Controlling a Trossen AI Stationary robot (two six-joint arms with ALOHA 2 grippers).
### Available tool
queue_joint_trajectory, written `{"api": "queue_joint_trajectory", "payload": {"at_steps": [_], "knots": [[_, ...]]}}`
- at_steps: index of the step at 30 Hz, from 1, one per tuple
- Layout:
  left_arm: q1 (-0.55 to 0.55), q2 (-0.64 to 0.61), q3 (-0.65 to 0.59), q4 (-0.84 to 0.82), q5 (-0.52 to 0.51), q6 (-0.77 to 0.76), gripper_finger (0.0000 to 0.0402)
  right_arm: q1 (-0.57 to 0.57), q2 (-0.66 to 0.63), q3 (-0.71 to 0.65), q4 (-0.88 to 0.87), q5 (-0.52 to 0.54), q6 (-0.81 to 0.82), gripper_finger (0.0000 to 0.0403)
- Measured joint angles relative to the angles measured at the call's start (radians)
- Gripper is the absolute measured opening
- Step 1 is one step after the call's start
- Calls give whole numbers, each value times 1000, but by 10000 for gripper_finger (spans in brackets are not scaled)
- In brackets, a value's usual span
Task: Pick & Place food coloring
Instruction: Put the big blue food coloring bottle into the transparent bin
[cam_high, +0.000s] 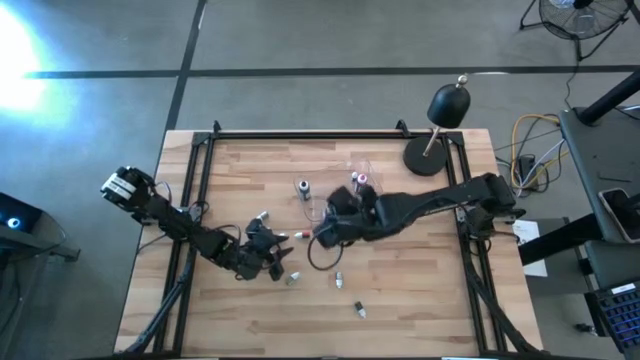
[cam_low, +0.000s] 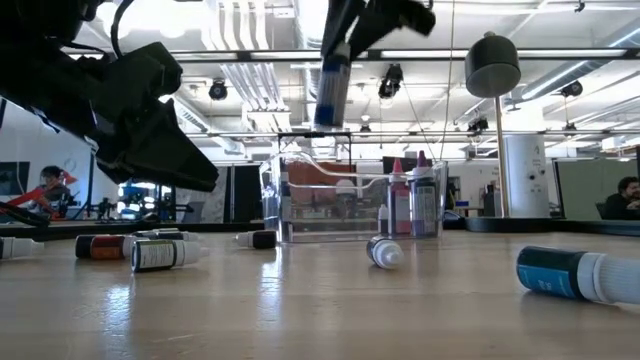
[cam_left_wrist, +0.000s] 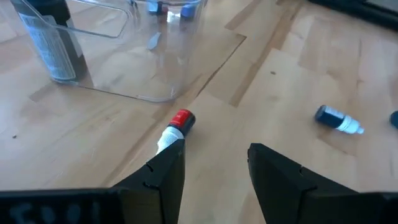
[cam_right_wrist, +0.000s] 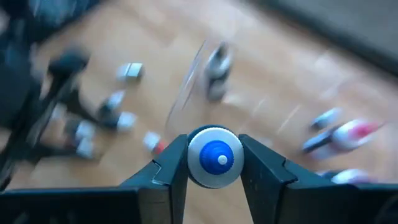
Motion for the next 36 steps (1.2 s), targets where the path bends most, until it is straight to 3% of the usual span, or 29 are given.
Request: {"api": "queue_joint_trajectory", "payload": {"at_steps": [2, 7, 12, 18, 26, 36], "knots": [[0, -11, 0, 1, 1, -5, 149, -24, 0, 35, -21, 50, 2, 110], [0, -92, 0, 0, 2, 24, 149, -127, 2, 37, -41, 54, 9, 110], [5, -213, 1, -13, 3, 112, 149, -235, 3, -34, -23, -41, 11, 111], [58, -370, 0, -159, 5, 107, 149, -313, 3, -111, 1, -119, 16, 111], [141, -496, 0, -268, 4, 73, 149, -405, 3, -249, 221, -220, -73, 111], [217, -565, 2, -265, 24, 20, 149, -470, 4, -376, 344, -232, -194, 111]]}}
